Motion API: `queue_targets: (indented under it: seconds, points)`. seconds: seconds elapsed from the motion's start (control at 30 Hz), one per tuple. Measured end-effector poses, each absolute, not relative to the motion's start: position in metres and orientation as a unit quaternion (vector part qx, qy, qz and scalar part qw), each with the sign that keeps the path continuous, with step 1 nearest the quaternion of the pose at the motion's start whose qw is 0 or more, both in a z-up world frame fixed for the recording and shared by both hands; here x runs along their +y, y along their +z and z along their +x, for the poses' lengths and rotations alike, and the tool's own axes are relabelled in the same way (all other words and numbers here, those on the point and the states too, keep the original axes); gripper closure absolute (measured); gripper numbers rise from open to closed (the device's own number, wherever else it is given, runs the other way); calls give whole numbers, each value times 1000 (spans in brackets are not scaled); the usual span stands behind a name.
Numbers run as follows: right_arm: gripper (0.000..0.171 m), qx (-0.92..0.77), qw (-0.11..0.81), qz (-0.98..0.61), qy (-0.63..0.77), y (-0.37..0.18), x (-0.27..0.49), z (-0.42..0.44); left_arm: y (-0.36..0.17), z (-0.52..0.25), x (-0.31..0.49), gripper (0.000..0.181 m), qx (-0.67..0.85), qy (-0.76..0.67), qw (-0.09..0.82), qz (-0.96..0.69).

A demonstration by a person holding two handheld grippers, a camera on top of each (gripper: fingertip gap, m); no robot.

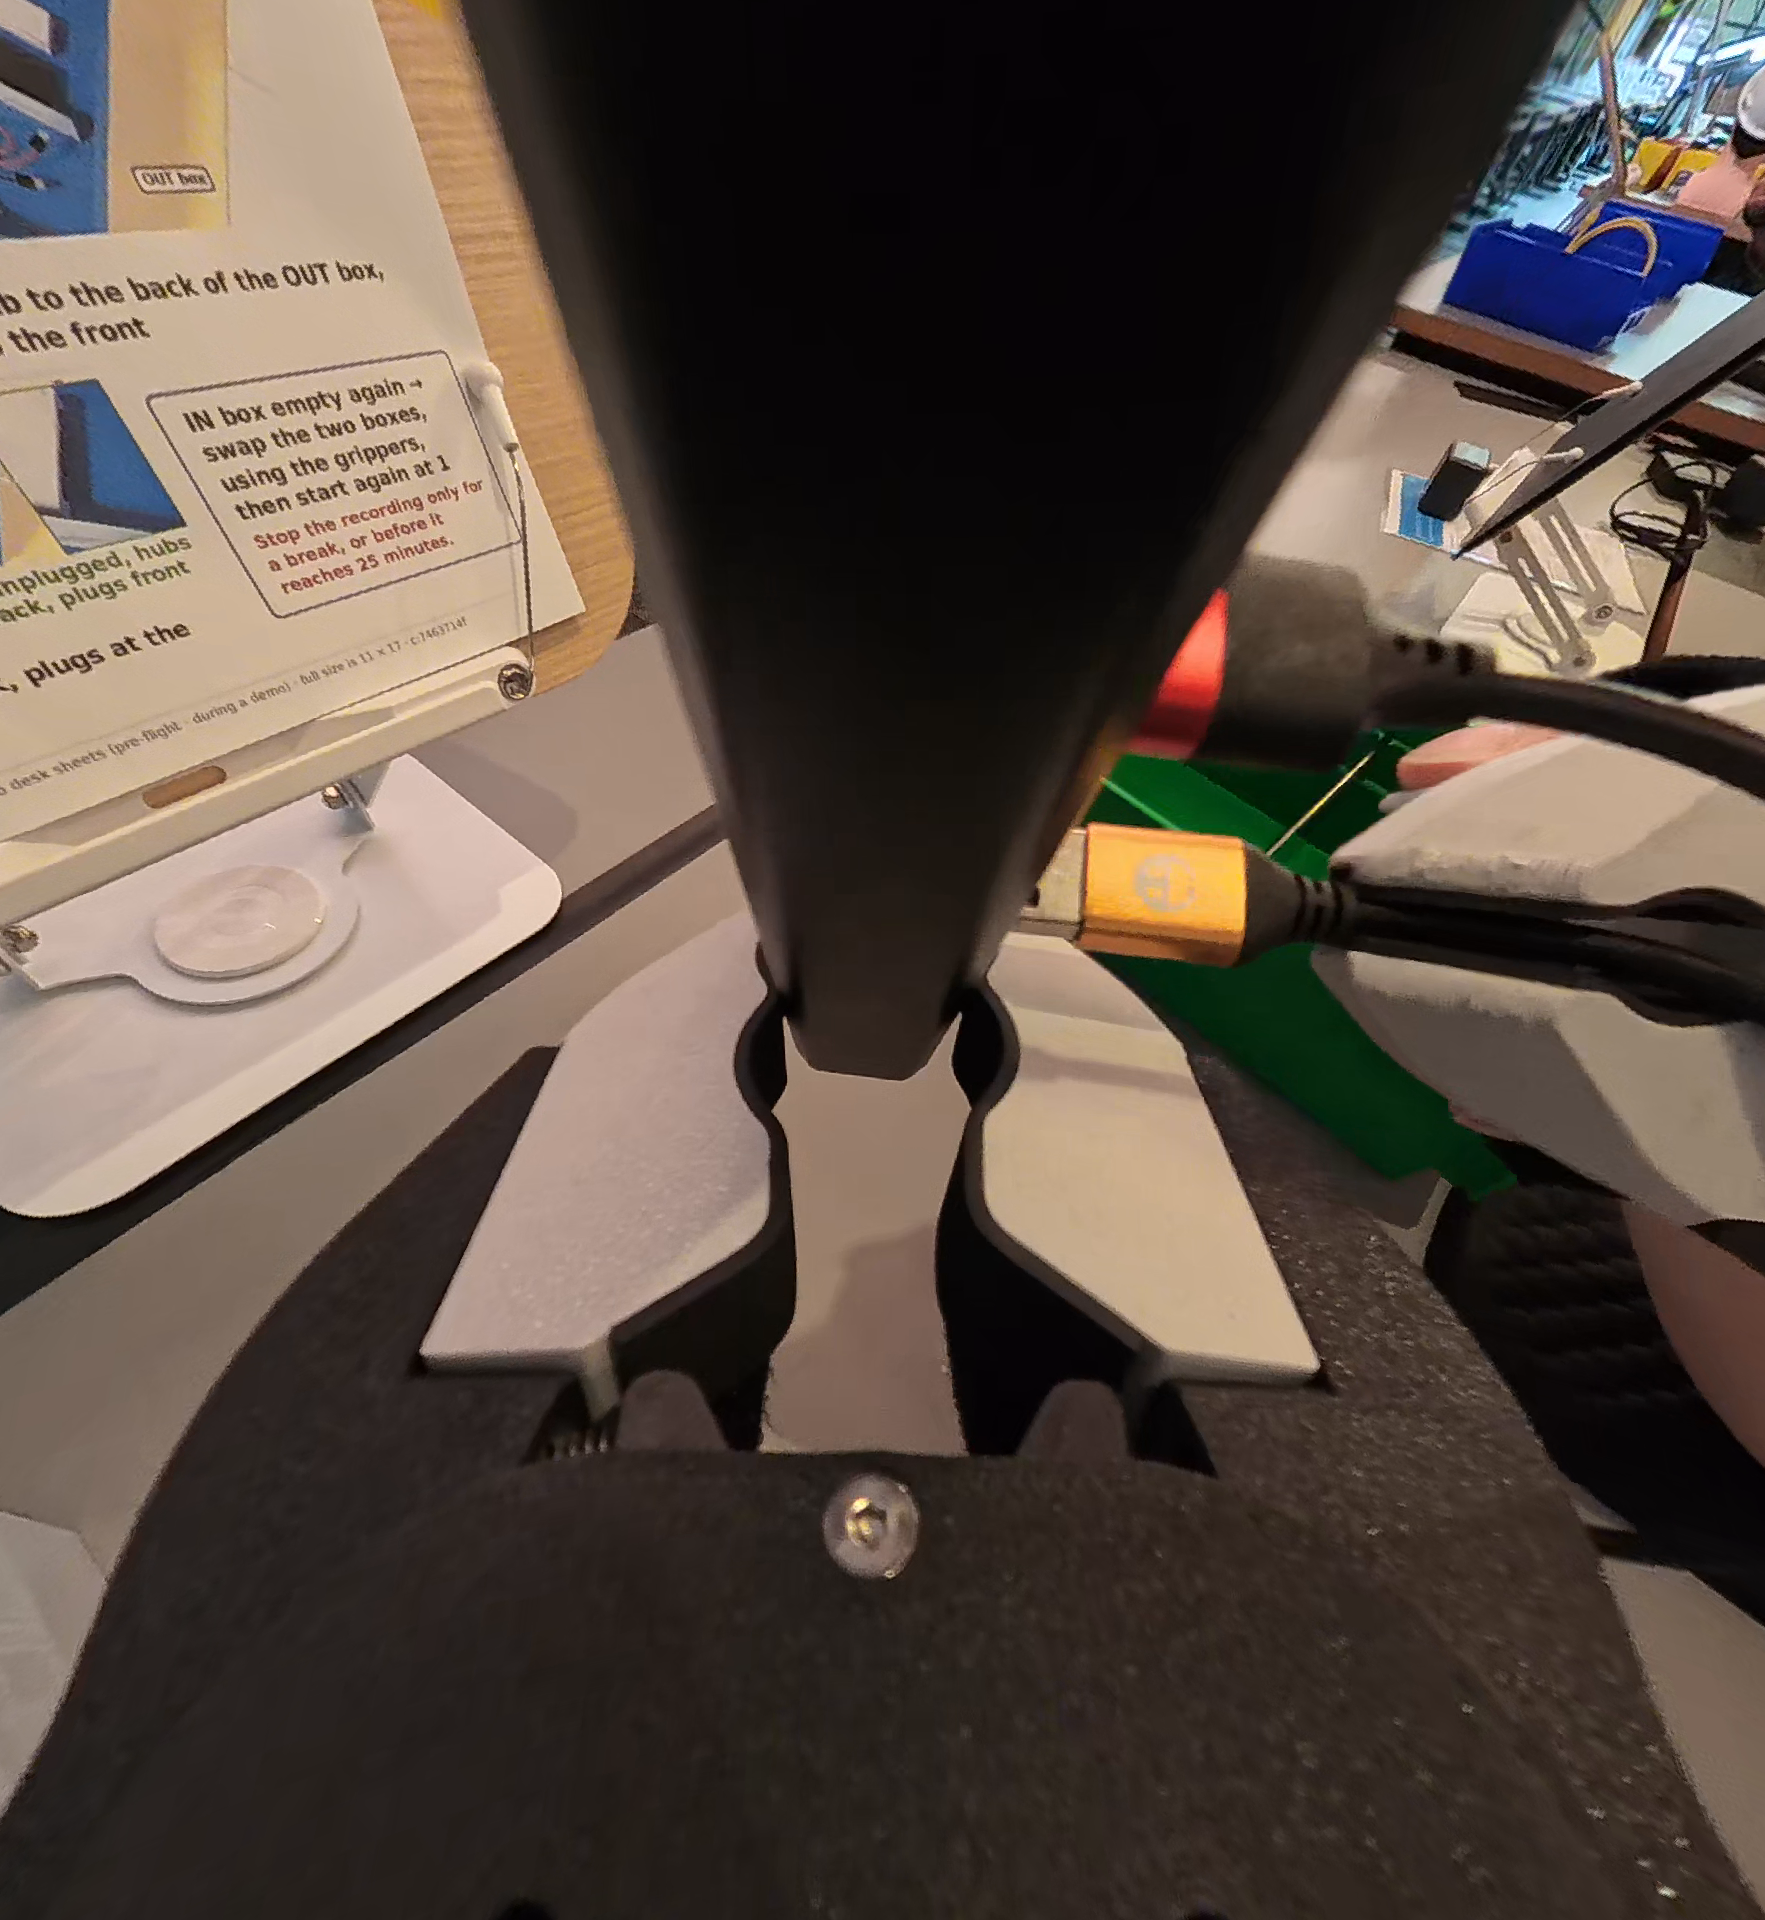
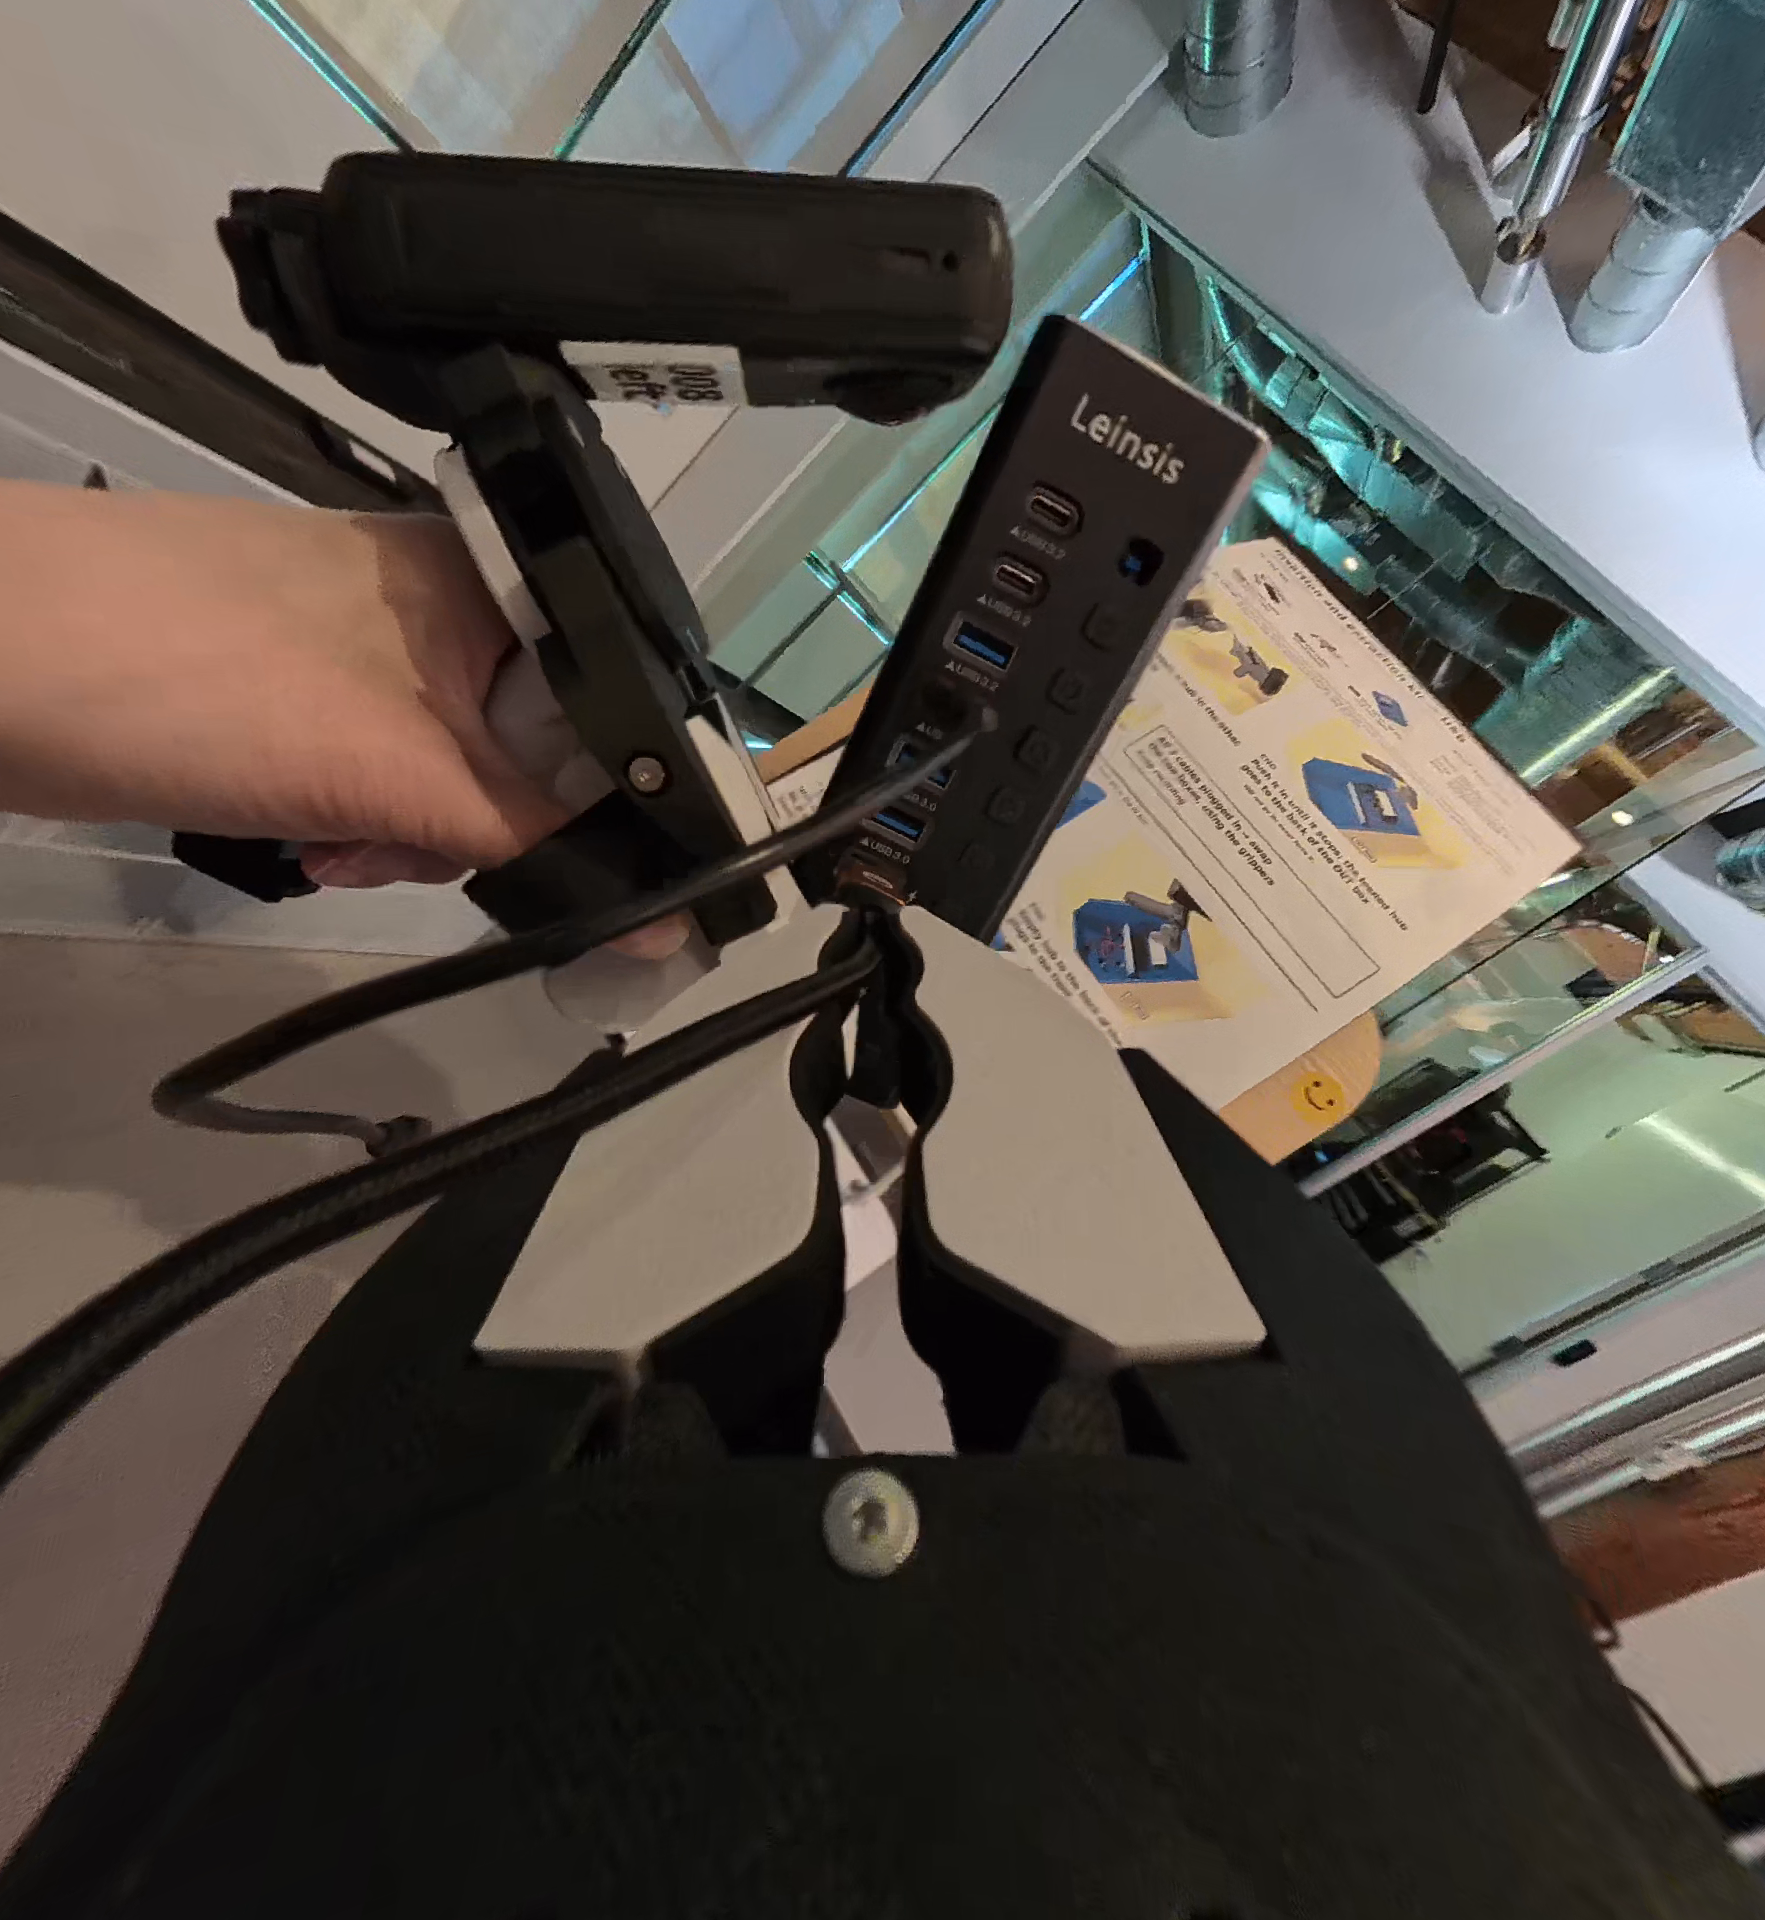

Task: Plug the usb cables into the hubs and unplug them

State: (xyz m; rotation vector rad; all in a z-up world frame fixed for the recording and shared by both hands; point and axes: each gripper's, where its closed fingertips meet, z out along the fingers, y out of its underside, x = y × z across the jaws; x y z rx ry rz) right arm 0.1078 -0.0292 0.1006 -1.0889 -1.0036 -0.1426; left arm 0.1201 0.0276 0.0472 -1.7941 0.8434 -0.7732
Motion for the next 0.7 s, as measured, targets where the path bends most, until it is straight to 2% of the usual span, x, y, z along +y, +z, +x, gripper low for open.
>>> queue_targets:
  seconds: [0.2, 0.37, 0.57, 0.7]
  points:
    - [166, -446, 739, -503, -38, 103, -30, 111, 57, 124, 20, 153, 336, -377, 478, -719]
    - [166, -443, 740, -504, -37, 103, -30, 109, 51, 120, 26, 153, 346, -316, 491, -735]
    - [166, -432, 742, -512, -6, 106, -28, 116, 50, 126, 23, 153, 349, -339, 482, -729]
    - [166, -444, 745, -497, -21, 107, -30, 116, 50, 123, 23, 153, 365, -299, 495, -729]
